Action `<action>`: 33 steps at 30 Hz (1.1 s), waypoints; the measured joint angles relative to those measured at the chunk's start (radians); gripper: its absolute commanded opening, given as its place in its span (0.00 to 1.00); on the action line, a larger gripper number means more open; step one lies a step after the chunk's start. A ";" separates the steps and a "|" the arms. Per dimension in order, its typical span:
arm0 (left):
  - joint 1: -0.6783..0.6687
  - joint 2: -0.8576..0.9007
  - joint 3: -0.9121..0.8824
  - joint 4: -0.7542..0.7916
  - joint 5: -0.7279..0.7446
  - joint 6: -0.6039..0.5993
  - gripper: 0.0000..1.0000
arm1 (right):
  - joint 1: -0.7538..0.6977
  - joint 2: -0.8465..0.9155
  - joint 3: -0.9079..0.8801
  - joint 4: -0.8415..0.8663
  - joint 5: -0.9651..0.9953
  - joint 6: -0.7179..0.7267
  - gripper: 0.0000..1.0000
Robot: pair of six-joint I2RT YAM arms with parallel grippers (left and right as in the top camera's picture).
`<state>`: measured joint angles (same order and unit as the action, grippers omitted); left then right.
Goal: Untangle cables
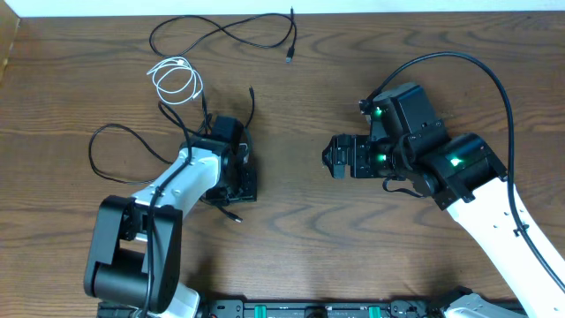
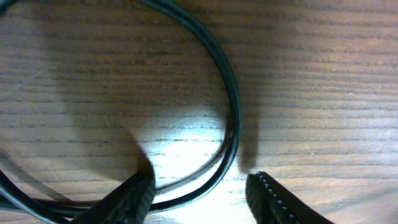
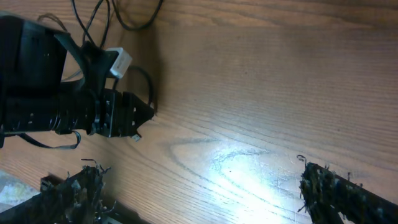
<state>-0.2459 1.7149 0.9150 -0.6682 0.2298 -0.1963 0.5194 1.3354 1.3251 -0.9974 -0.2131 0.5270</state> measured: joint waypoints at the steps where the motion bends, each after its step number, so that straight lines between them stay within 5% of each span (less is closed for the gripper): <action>1: 0.000 0.002 0.002 0.004 -0.001 -0.004 0.40 | 0.000 0.000 0.000 0.000 0.000 0.000 0.99; 13: -0.001 0.013 0.006 0.121 -0.090 -0.097 0.08 | 0.000 0.000 0.000 -0.001 0.000 0.000 0.99; 25: -0.001 0.037 0.002 0.339 -0.139 -0.118 0.08 | 0.000 0.000 0.000 -0.013 0.000 0.000 0.99; 27: -0.001 0.037 0.002 0.341 -0.139 -0.118 0.15 | 0.000 0.000 0.000 -0.014 0.000 0.000 0.99; 29: -0.001 0.037 0.003 0.340 -0.139 -0.114 0.44 | 0.000 0.000 0.000 -0.014 0.000 0.000 0.99; 33: -0.003 0.037 0.025 0.296 -0.140 -0.118 0.71 | 0.000 0.000 0.000 -0.014 0.000 0.000 0.99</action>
<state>-0.2485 1.7523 0.9398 -0.3721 0.0902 -0.3145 0.5194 1.3354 1.3251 -1.0119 -0.2131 0.5270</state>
